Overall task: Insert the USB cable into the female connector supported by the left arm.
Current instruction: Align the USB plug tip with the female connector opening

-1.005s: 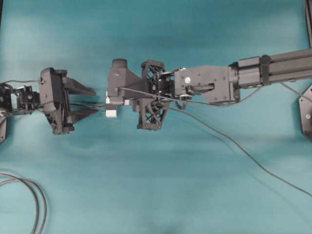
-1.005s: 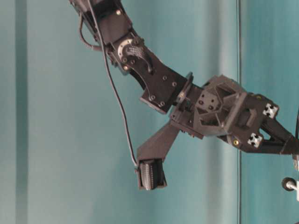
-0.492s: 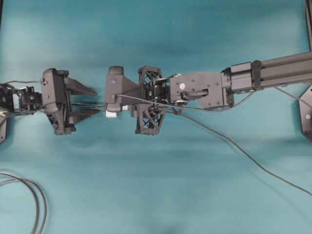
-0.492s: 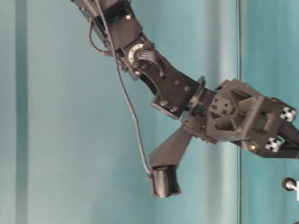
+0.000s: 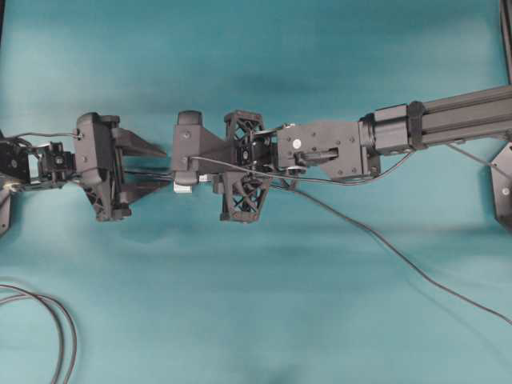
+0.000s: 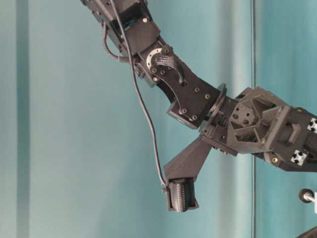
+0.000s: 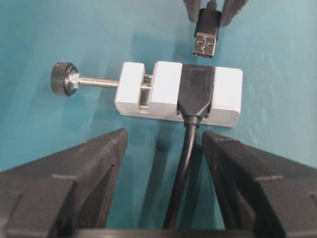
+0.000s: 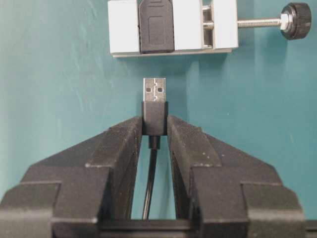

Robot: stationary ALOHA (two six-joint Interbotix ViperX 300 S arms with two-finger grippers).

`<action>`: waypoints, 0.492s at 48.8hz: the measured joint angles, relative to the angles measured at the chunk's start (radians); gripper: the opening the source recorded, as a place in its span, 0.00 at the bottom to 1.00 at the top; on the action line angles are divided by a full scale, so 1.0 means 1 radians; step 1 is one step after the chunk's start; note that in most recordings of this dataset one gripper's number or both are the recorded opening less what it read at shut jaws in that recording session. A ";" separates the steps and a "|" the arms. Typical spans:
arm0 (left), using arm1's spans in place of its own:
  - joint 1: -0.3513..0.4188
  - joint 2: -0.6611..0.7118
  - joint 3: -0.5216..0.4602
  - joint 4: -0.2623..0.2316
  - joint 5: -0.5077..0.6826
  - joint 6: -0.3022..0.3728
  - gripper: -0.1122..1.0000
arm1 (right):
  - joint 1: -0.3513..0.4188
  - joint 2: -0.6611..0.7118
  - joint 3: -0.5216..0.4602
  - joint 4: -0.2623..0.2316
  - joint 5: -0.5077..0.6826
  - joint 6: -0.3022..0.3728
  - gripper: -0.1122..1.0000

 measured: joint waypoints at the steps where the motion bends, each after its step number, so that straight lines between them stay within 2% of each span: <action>1: 0.000 0.000 0.000 -0.002 0.000 0.000 0.75 | 0.000 0.002 0.000 -0.003 -0.002 0.000 0.29; 10: -0.005 0.000 -0.008 -0.002 0.002 0.000 0.75 | 0.000 0.002 -0.006 -0.034 -0.003 0.002 0.29; 24: -0.005 0.008 -0.023 -0.002 0.005 -0.002 0.75 | -0.002 0.002 -0.012 -0.038 -0.009 0.002 0.29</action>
